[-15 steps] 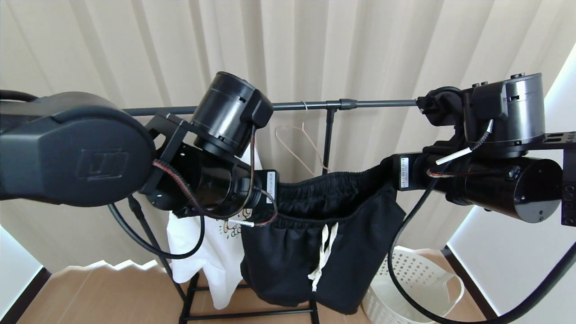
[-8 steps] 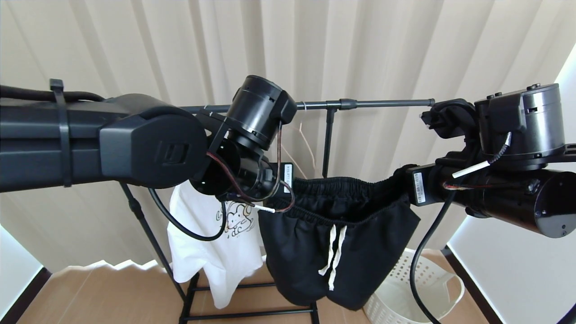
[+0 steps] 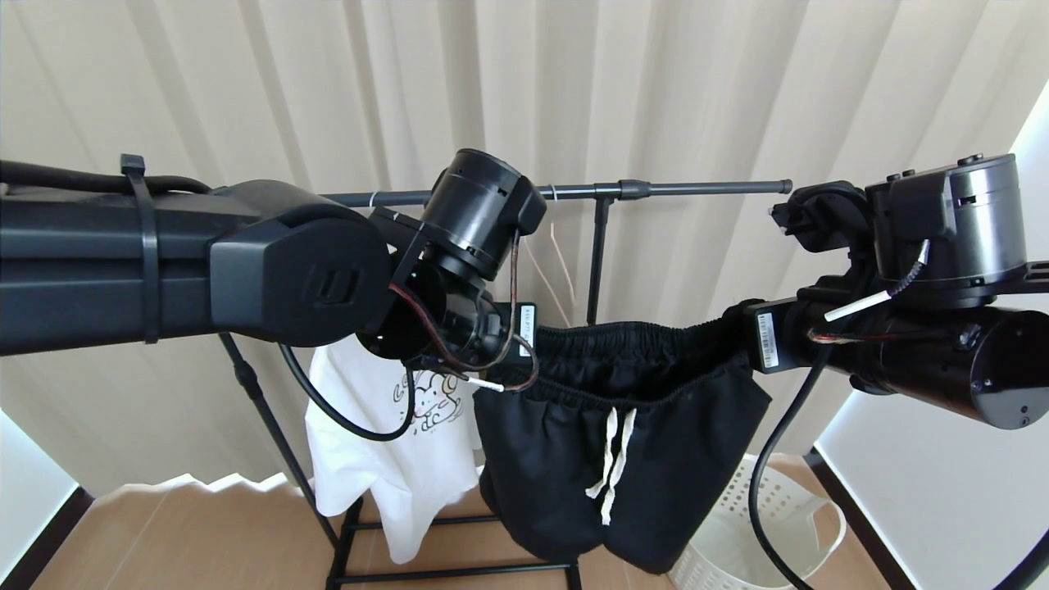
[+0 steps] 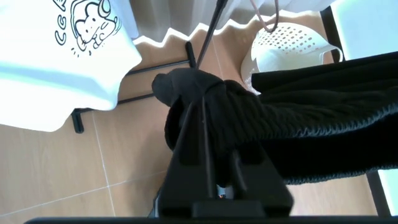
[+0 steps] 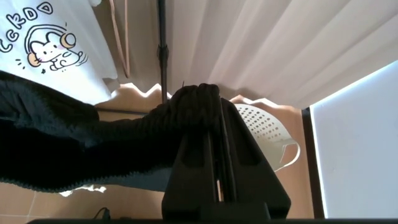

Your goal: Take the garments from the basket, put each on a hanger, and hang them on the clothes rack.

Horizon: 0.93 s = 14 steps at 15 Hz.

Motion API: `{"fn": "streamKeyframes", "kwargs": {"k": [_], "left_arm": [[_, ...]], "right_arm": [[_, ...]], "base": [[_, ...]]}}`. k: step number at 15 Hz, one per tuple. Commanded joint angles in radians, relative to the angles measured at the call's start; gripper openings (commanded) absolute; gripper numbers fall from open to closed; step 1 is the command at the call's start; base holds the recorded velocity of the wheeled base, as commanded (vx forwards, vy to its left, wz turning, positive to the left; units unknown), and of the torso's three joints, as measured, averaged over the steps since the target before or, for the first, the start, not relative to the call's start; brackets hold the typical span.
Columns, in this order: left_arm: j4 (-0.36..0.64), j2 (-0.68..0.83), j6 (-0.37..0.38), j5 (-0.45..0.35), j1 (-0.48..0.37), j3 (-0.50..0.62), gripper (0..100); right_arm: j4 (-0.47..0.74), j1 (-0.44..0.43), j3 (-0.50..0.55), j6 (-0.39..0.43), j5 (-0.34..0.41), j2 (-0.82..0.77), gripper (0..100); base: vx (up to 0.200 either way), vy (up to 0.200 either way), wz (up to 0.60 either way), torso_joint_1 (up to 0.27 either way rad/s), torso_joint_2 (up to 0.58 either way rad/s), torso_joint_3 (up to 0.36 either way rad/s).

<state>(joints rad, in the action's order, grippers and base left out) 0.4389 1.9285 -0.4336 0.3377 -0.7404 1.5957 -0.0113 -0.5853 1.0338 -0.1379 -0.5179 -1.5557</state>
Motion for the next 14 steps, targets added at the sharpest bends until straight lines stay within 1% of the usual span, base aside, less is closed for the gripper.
{"fn": "streamKeyframes", "kwargs": {"k": [1, 6, 8, 10, 12, 13, 14], "left_arm": [[0.003, -0.005, 0.0, 0.001, 0.0, -0.003, 100], [0.011, -0.013, 0.0, 0.0, -0.004, -0.011, 100], [0.011, -0.011, 0.001, 0.0, 0.0, -0.01, 100], [0.007, 0.001, 0.026, 0.0, 0.009, -0.002, 100], [0.0, 0.044, 0.076, 0.004, 0.027, 0.036, 100], [0.0, 0.056, 0.079, 0.007, 0.03, 0.05, 100], [-0.002, 0.096, 0.082, 0.018, 0.032, 0.102, 100]], "right_arm": [[-0.001, 0.012, 0.0, 0.001, 0.001, -0.004, 0], [-0.004, 0.042, 0.002, 0.015, 0.001, -0.017, 0], [-0.006, 0.071, -0.026, 0.067, 0.001, -0.003, 0], [-0.01, 0.107, -0.046, 0.116, 0.002, 0.009, 0], [-0.01, 0.133, -0.051, 0.129, 0.007, 0.017, 0], [-0.012, 0.134, -0.049, 0.127, 0.007, 0.016, 0], [-0.018, 0.144, -0.049, 0.129, 0.007, 0.013, 0]], "base": [[0.0, 0.0, 0.0, 0.0, 0.0, 0.0], [0.0, 0.0, 0.0, 0.0, 0.0, 0.0], [0.0, 0.0, 0.0, 0.0, 0.0, 0.0], [0.0, 0.0, 0.0, 0.0, 0.0, 0.0], [0.0, 0.0, 0.0, 0.0, 0.0, 0.0], [0.0, 0.0, 0.0, 0.0, 0.0, 0.0], [0.0, 0.0, 0.0, 0.0, 0.0, 0.0]]}}
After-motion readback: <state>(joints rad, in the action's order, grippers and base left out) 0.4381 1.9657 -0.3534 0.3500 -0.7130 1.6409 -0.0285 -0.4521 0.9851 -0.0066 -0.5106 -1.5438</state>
